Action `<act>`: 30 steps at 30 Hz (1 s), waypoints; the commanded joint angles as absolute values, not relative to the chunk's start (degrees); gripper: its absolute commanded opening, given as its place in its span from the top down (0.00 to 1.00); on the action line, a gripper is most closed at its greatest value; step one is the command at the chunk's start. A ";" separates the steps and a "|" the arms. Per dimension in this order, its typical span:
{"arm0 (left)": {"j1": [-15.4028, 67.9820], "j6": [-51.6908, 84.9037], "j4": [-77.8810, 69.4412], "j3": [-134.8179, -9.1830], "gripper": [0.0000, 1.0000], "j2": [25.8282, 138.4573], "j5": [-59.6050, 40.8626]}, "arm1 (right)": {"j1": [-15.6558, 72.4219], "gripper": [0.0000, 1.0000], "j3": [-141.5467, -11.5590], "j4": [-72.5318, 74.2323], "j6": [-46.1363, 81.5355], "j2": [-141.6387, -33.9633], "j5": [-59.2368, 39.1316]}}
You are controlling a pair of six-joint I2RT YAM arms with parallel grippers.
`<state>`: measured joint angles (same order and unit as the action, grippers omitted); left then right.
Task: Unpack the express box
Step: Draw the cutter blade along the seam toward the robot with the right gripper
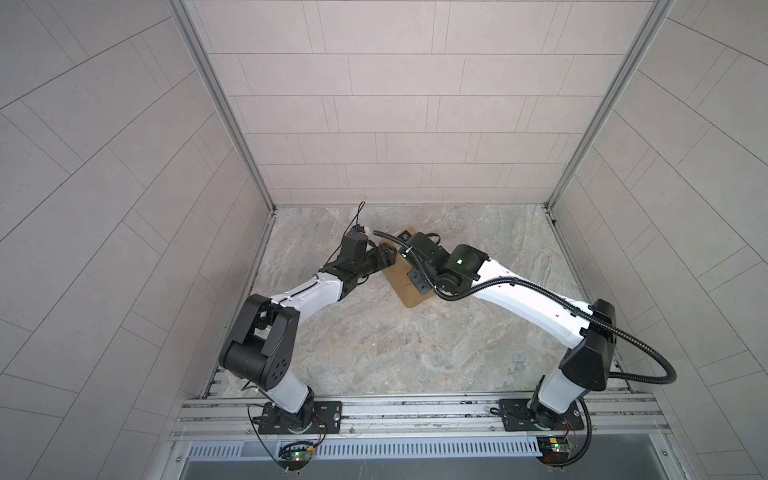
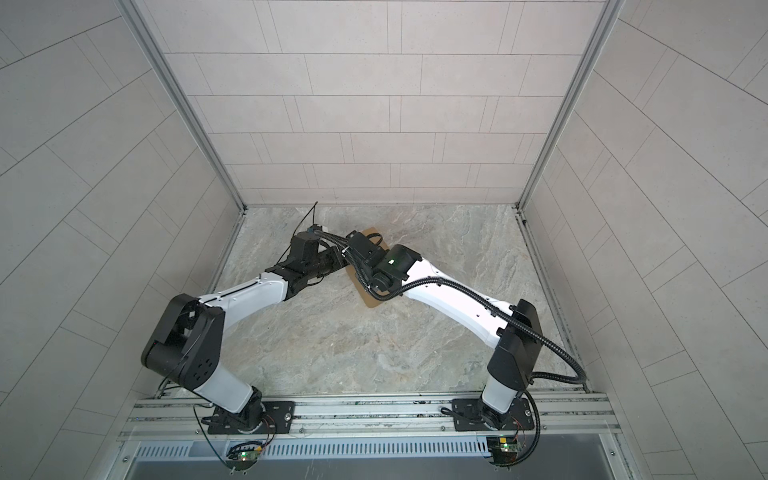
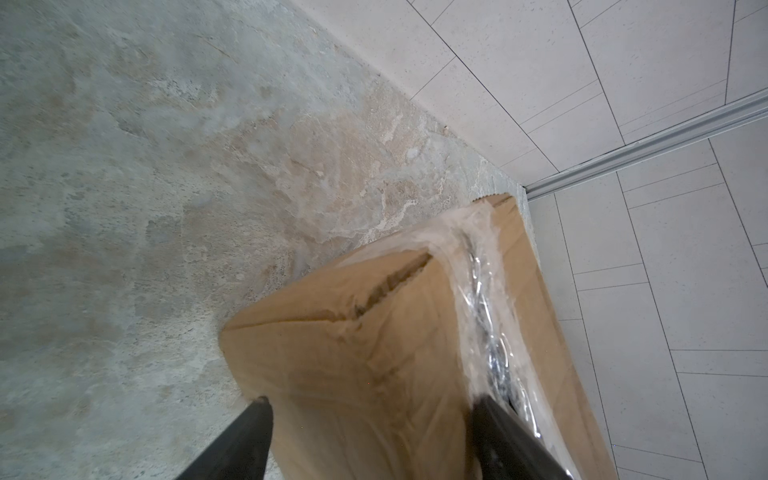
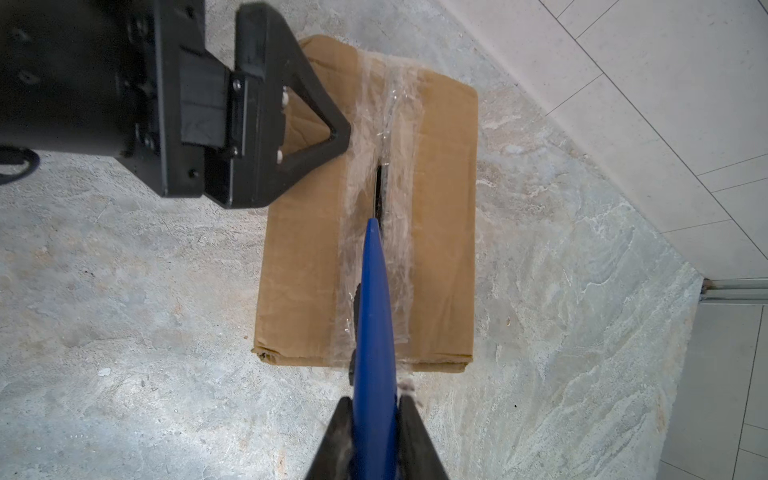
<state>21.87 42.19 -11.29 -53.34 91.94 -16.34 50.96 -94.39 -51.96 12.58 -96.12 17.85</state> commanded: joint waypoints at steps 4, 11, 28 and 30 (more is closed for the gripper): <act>21.45 41.79 -2.74 -52.37 0.23 93.90 -10.93 | 51.31 1.00 -95.45 -60.16 11.15 -94.52 18.02; 21.46 41.66 -1.75 -52.63 0.23 93.60 -10.04 | 51.33 1.00 -94.95 -64.14 11.20 -91.44 18.31; 21.45 42.32 -1.76 -52.38 0.23 93.03 -9.83 | 51.42 1.00 -95.23 -68.07 13.18 -90.77 17.06; 21.45 42.58 -1.91 -52.37 0.23 93.23 -9.84 | 51.53 1.00 -94.47 -68.64 12.83 -89.32 16.58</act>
<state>22.17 42.78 -10.11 -53.74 91.81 -15.14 51.27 -94.91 -61.36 12.29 -92.58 16.47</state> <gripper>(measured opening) 0.771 0.191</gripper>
